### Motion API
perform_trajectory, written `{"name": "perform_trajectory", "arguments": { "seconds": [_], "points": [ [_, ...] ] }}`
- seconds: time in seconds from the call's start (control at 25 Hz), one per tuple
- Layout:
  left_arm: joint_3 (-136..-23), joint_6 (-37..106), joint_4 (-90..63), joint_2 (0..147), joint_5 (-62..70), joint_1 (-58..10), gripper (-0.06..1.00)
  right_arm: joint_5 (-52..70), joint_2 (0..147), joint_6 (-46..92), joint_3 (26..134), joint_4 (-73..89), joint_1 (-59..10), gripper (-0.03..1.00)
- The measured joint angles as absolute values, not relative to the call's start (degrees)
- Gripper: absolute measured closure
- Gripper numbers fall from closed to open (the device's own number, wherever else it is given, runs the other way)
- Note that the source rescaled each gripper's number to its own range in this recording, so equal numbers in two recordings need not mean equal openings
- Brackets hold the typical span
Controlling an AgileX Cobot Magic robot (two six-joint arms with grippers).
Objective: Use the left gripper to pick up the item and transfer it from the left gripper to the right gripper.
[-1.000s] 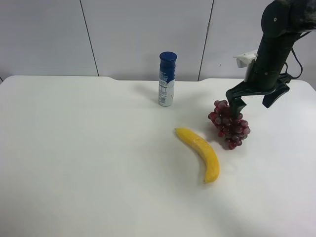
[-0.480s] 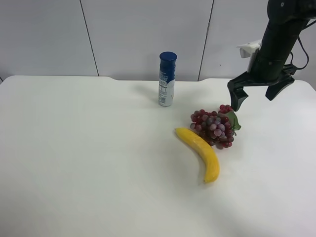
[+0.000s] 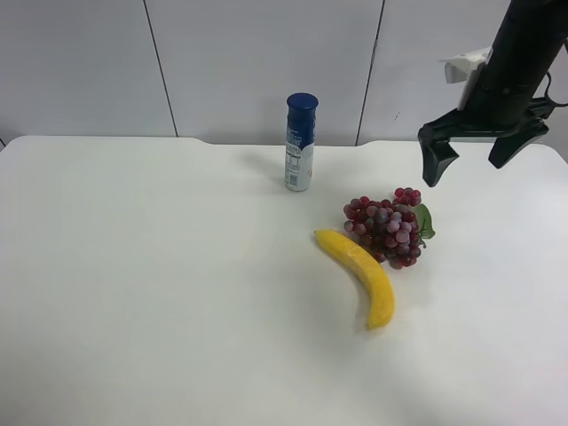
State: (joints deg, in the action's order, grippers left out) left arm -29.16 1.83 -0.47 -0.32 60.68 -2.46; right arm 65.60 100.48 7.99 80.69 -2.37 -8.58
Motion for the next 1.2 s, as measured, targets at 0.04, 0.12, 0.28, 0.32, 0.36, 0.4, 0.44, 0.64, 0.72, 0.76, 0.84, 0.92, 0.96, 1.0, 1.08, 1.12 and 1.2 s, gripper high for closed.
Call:
{"name": "perform_trajectory", "arguments": {
  "seconds": [0.04, 0.12, 0.28, 0.32, 0.36, 0.4, 0.44, 0.64, 0.72, 0.76, 0.84, 0.92, 0.96, 1.0, 1.08, 1.12, 1.2],
  "points": [
    [-29.16, 1.83, -0.47, -0.32, 60.68, -2.46, -0.05, 66.15, 99.48, 7.99, 80.69, -2.06, -8.58, -0.03],
    [-29.16, 1.83, -0.47, -0.32, 60.68, -2.46, -0.05, 67.16, 97.43, 7.99, 80.69, -1.44, -8.58, -0.03],
    [-29.16, 1.83, -0.47, -0.32, 60.68, -2.46, -0.05, 69.15, 92.24, 8.05, 80.69, 0.0, -8.58, -0.03],
    [-29.16, 1.83, -0.47, -0.32, 60.68, -2.46, -0.05, 69.3, 90.72, 8.05, 80.69, 0.0, -8.58, -0.03],
    [-29.16, 1.83, -0.47, -0.32, 60.68, -2.46, -0.05, 69.34, 89.16, 8.05, 80.69, 0.0, -8.58, -0.03],
    [-29.16, 1.83, -0.47, -0.32, 60.68, -2.46, -0.05, 69.34, 87.84, 8.05, 80.69, 0.0, -8.58, -0.03],
    [-29.16, 1.83, -0.47, -0.32, 60.68, -2.46, -0.05, 69.41, 86.21, 8.05, 80.69, 0.0, -8.58, -0.03],
    [-29.16, 1.83, -0.47, -0.32, 60.68, -2.46, -0.05, 69.52, 77.02, 8.0, 80.69, 1.17, -8.58, -0.03],
    [-29.16, 1.83, -0.47, -0.32, 60.68, -2.46, -0.05, 69.59, 73.3, 8.0, 80.69, 1.17, -8.58, -0.03],
    [-29.16, 1.83, -0.47, -0.32, 60.68, -2.46, -0.05, 69.59, 71.32, 7.95, 80.69, 1.17, -8.58, -0.03],
    [-29.16, 1.83, -0.47, -0.32, 60.68, -2.46, -0.05, 69.66, 67.76, 7.77, 80.69, 1.17, -8.58, -0.03],
    [-29.16, 1.83, -0.47, -0.32, 60.68, -2.46, -0.05, 69.6, 63.76, 7.62, 80.34, 1.24, -8.58, -0.03],
    [-29.16, 1.83, -0.47, -0.32, 60.68, -2.46, -0.05, 69.6, 61.56, 7.62, 79.56, 1.25, -8.58, -0.03],
    [-29.16, 1.83, -0.47, -0.32, 60.68, -2.46, -0.05, 69.54, 59.57, 7.62, 78.12, 1.25, -8.58, -0.03],
    [-29.16, 1.83, -0.47, -0.32, 60.68, -2.46, -0.05, 69.66, 54.47, 7.6, 74.13, 1.31, -8.58, -0.03],
    [-29.16, 1.83, -0.47, -0.32, 60.68, -2.46, -0.05, 69.66, 52.32, 7.6, 71.49, 1.31, -8.58, -0.03],
    [-29.16, 1.83, -0.47, -0.32, 60.68, -2.46, -0.05, 69.66, 47.17, 7.6, 65.74, 1.31, -8.58, -0.03]
  ]
}}
